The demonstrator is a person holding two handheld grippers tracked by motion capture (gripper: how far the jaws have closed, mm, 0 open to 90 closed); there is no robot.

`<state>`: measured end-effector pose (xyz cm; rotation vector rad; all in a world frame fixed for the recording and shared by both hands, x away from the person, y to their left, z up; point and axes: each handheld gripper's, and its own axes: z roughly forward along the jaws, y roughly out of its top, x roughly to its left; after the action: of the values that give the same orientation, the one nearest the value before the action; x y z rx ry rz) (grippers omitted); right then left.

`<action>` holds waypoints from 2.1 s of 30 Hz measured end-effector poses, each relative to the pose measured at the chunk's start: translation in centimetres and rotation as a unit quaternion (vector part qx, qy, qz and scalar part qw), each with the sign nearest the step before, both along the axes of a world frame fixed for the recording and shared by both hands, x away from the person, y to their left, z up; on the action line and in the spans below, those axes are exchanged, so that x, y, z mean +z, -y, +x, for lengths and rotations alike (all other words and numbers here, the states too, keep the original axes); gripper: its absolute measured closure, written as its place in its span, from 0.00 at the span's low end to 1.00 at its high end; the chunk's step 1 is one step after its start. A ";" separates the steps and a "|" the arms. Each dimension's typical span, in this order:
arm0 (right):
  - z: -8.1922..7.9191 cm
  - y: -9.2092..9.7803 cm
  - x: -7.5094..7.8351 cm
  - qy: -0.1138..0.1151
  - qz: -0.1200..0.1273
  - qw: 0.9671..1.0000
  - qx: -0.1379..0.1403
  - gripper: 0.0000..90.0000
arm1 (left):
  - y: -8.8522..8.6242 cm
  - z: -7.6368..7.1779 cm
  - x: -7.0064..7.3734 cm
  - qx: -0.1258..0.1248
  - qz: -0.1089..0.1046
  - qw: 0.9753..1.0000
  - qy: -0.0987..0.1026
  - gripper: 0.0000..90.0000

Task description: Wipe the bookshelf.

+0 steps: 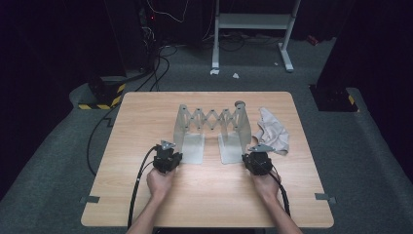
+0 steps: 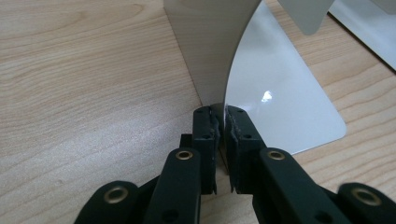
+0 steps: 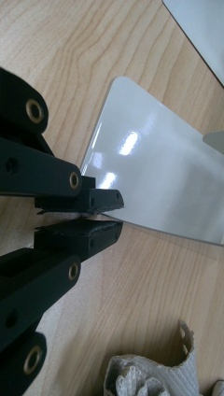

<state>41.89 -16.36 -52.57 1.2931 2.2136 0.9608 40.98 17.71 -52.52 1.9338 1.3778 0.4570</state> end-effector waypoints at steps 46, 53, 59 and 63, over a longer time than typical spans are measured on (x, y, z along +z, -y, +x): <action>2.5 8.0 3.3 0.056 0.016 0.993 -0.107 0.47 | 0.6 -0.7 -0.7 0.014 0.040 0.998 0.045 0.46; 5.7 8.5 3.3 0.029 -0.017 0.991 -0.132 0.44 | 0.6 -0.7 -0.7 0.015 0.041 0.998 0.044 0.45; 7.2 8.7 1.6 0.001 -0.018 0.990 -0.141 0.40 | 0.6 -0.8 -0.8 0.017 0.038 0.998 0.043 0.45; 7.6 8.6 0.7 -0.024 -0.026 0.989 -0.142 0.43 | 0.6 -0.8 -0.8 0.018 0.037 0.998 0.043 0.45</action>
<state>49.46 -24.99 -51.92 1.5694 2.0014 0.7653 40.22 17.09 -53.28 1.9287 1.3582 0.6102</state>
